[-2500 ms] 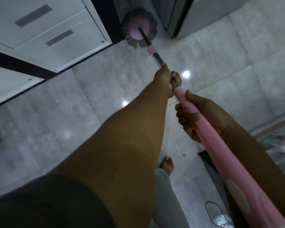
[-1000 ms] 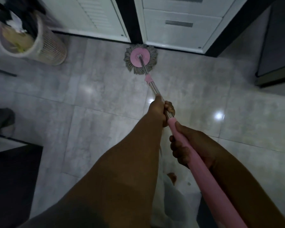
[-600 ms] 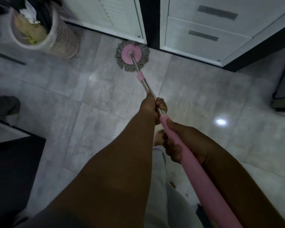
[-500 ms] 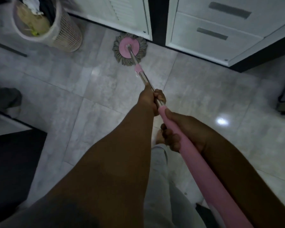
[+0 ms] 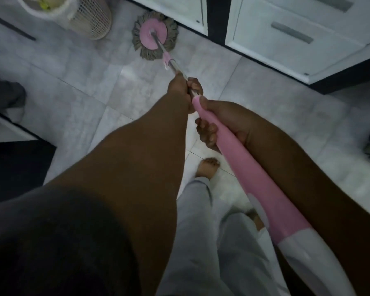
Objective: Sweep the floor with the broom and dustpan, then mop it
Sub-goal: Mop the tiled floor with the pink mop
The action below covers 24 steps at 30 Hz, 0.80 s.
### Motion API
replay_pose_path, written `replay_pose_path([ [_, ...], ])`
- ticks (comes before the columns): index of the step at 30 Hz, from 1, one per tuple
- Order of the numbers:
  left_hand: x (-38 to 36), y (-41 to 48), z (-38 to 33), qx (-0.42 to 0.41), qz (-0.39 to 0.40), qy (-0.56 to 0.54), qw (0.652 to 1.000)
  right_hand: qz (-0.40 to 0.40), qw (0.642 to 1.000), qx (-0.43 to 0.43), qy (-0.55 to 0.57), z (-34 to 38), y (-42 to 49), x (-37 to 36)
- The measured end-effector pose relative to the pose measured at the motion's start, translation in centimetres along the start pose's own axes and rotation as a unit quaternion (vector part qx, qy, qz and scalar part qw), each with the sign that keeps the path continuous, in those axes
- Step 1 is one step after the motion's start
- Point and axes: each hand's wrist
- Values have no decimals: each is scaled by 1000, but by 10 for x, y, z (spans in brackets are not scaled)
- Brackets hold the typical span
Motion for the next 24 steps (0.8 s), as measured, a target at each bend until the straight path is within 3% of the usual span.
replay_pose_path([
  [6,6,-21,116,6,-5,-17,1000,-9,1000,-5,-15,-63,-61,78],
  [15,9,-104,314,64,-15,-54,996,-39,995,-87,-13,-165,-206,184],
  [19,10,-119,348,81,-18,-54,995,-58,992,-106,-28,-181,-231,201],
  [24,2,-101,334,65,-16,-65,996,-50,989,-134,-37,-153,-218,201],
])
Point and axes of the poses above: each hand's wrist, its own y-axis towards the middle knuckle, its own x-axis out of the back of the hand, z = x × y, and after that the axes turned 1 degree about -y, right-handed
